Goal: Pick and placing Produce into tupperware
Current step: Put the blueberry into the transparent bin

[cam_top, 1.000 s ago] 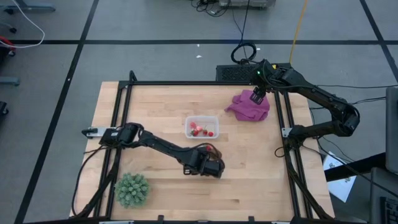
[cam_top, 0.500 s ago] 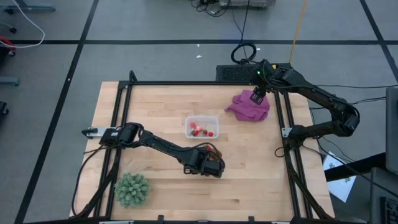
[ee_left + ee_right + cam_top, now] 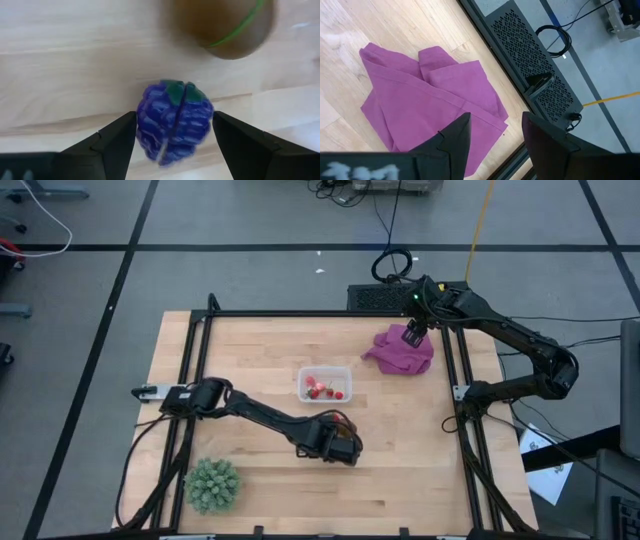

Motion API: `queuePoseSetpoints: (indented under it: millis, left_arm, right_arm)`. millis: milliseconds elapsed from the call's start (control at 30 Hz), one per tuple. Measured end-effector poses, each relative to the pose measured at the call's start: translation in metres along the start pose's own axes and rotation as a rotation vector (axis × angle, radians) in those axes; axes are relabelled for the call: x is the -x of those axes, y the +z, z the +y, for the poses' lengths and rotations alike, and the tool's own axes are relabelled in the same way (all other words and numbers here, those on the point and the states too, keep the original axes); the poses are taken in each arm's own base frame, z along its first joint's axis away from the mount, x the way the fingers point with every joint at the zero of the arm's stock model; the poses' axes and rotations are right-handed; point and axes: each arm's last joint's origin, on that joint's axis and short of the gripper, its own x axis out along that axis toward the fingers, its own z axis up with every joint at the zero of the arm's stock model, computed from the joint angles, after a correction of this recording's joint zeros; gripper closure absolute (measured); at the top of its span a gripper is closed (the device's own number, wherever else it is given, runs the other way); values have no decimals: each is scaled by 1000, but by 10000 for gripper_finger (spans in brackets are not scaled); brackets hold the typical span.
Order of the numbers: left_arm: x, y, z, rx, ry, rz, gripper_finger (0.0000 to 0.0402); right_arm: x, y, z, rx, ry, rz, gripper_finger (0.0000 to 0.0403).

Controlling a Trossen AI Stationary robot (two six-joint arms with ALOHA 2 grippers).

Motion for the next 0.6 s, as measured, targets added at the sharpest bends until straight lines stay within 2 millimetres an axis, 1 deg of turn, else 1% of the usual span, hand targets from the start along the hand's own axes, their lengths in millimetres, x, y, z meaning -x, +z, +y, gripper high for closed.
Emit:
queuePoseSetpoints:
  millis: [100, 200, 433, 600]
  left_arm:
    - [-9, 0, 0, 1, 10, 17, 137]
    - [-13, 1, -1, -23, 8, 39, 137]
    - [-12, 3, -3, -41, -4, 42, 139]
    - [-12, 3, -2, -46, -2, 47, 162]
  right_arm:
    - [0, 0, 0, 0, 0, 0, 234]
    - [0, 0, 0, 0, 1, 0, 234]
    - [0, 0, 0, 0, 0, 0, 234]
    - [0, 1, 0, -2, -2, -8, 234]
